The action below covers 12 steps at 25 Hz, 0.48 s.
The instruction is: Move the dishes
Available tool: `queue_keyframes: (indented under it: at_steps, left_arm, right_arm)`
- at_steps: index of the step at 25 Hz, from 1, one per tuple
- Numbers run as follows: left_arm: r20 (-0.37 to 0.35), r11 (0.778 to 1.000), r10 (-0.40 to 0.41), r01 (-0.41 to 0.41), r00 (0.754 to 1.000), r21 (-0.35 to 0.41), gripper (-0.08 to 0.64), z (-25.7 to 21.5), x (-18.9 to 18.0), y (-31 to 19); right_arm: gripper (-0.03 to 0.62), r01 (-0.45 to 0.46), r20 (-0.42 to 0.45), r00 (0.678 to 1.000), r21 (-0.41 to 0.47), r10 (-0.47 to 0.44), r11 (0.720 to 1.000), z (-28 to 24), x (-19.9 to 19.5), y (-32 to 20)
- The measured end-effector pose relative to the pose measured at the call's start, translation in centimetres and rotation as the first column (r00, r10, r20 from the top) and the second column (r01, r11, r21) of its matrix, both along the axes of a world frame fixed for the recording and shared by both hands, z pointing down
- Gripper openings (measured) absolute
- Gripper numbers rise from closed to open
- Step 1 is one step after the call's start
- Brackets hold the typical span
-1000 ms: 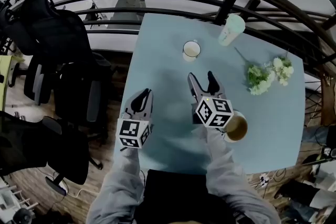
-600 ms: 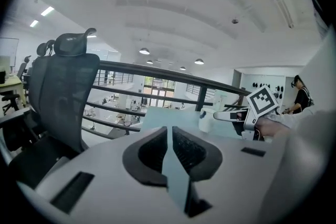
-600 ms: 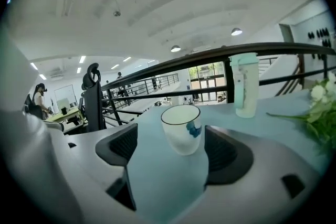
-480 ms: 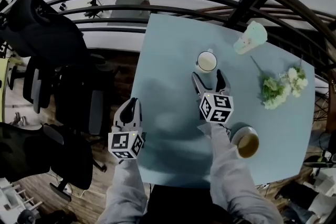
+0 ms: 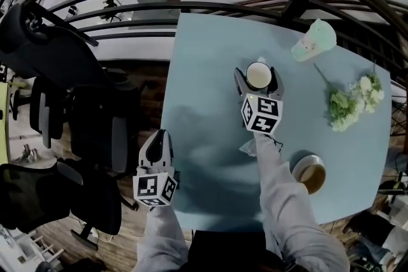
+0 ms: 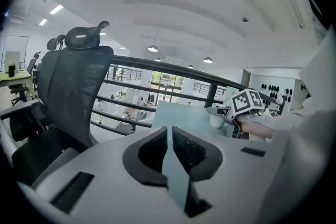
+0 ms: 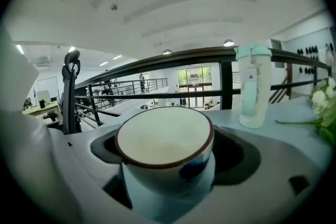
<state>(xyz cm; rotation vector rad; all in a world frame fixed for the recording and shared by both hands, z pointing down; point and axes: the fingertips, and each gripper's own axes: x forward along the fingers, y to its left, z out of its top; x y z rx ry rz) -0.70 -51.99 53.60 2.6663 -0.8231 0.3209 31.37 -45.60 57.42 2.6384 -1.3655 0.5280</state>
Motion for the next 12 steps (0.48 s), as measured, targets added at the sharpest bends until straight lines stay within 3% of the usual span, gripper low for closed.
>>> queue_keyframes:
  at_steps: [3,12]
  left_arm:
    - [0.008,1.0,-0.001,0.001,1.0,-0.008,0.043,0.6,-0.5,-0.1]
    - [0.028,1.0,0.005,-0.004,1.0,-0.018,0.043,1.4,-1.1,0.8]
  right_arm:
    - [0.434,0.014,-0.024,1.0,-0.004,-0.014,1.0,-0.2,-0.2,-0.3]
    - [0.426,0.016,-0.014,1.0,-0.044,-0.017,0.999,0.1,-0.4,0.1]
